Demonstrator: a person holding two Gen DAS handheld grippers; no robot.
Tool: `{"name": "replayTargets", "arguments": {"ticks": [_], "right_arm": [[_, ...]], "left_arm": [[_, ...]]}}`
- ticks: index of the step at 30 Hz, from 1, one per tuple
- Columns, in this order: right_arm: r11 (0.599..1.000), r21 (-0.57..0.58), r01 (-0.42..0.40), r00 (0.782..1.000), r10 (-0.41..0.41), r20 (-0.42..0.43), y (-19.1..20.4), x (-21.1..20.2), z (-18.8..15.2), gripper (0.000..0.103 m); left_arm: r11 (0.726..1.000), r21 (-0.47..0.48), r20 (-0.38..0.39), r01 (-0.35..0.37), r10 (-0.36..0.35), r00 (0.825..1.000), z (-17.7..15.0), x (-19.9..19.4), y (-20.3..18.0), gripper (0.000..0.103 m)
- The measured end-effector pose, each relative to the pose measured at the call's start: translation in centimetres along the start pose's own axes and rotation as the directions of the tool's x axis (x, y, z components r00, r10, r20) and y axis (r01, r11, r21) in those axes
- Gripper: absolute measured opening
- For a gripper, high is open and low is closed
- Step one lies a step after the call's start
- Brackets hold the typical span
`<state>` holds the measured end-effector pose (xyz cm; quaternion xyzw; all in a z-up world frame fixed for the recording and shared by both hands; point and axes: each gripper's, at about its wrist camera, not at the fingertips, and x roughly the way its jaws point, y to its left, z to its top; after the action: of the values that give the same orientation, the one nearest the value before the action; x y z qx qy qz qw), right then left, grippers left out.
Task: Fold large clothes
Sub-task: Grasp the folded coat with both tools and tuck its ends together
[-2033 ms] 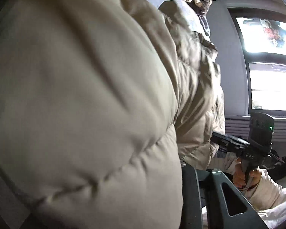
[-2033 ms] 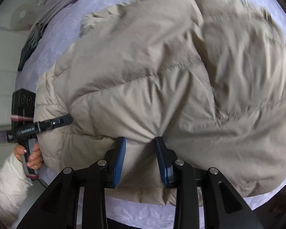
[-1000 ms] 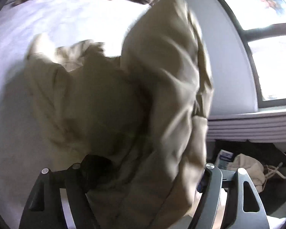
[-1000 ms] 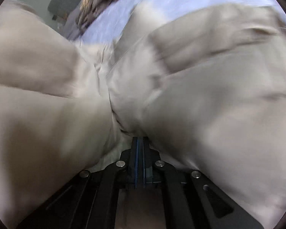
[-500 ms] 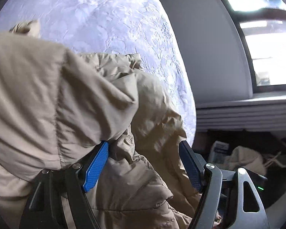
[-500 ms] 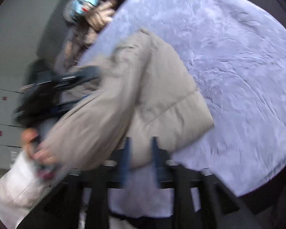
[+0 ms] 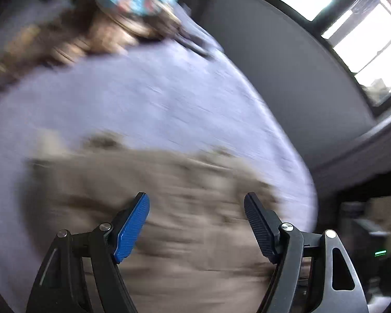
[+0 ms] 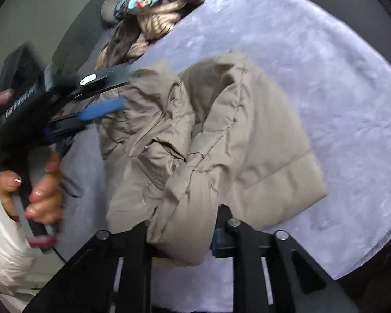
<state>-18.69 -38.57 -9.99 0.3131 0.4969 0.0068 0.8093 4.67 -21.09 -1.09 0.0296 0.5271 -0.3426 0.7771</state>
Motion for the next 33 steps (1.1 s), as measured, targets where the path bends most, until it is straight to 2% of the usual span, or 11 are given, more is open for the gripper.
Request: {"name": "replayTargets", "arguments": {"ticks": [2,4,7,9,13,16,18,21,25,30,33], "right_arm": [[0.997,-0.053,0.054,0.998,-0.053,0.026,-0.1,-0.5,0.0,0.015],[0.989,-0.105,0.101,0.994,-0.098,0.041,0.2,-0.9,0.0,0.015],[0.974,-0.154,0.164,0.986,-0.157,0.054,-0.7,-2.5,-1.0,0.015],[0.975,-0.122,0.188,0.982,-0.184,0.044,-2.9,-2.6,-1.2,0.015],[0.984,0.019,0.178,0.984,-0.178,0.016,-8.2,-1.8,-1.1,0.015],[0.983,0.152,0.102,0.995,-0.103,-0.002,-12.1,-0.9,-1.0,0.017],[0.98,0.19,0.065,0.998,-0.065,-0.007,-13.8,0.1,-0.9,0.018],[0.979,0.201,0.031,0.999,-0.026,-0.032,-14.8,1.5,-0.6,0.019],[0.982,0.186,0.044,0.997,-0.03,-0.076,-14.5,-0.2,0.2,0.024],[0.985,0.108,0.133,0.989,-0.139,0.051,-13.1,-6.2,0.9,0.024],[0.992,0.084,0.091,0.991,-0.098,0.088,-12.1,-7.4,2.0,0.024]], "left_arm": [[0.996,0.006,-0.01,-0.092,0.092,0.996,-0.1,0.9,2.4,0.076],[0.994,-0.026,-0.031,-0.106,0.105,0.994,-0.5,3.2,3.3,0.076],[0.992,-0.014,-0.025,-0.128,0.128,0.991,-0.3,6.1,1.6,0.076],[0.99,0.014,-0.013,-0.137,0.137,0.99,0.0,8.0,-0.6,0.076],[0.993,0.038,-0.029,-0.116,0.117,0.993,0.8,10.9,-2.9,0.076],[0.991,0.045,-0.04,-0.129,0.131,0.991,1.2,12.6,-4.1,0.076],[0.99,0.038,-0.045,-0.135,0.137,0.99,1.1,13.0,-4.2,0.076],[0.987,0.048,-0.048,-0.151,0.154,0.987,0.9,13.4,-4.3,0.076],[0.984,0.062,-0.055,-0.169,0.173,0.983,0.7,13.6,-4.4,0.076],[0.982,0.061,-0.053,-0.178,0.182,0.982,0.5,13.2,-4.0,0.078],[0.98,0.066,-0.05,-0.19,0.193,0.98,0.3,12.9,-4.0,0.078]]}}
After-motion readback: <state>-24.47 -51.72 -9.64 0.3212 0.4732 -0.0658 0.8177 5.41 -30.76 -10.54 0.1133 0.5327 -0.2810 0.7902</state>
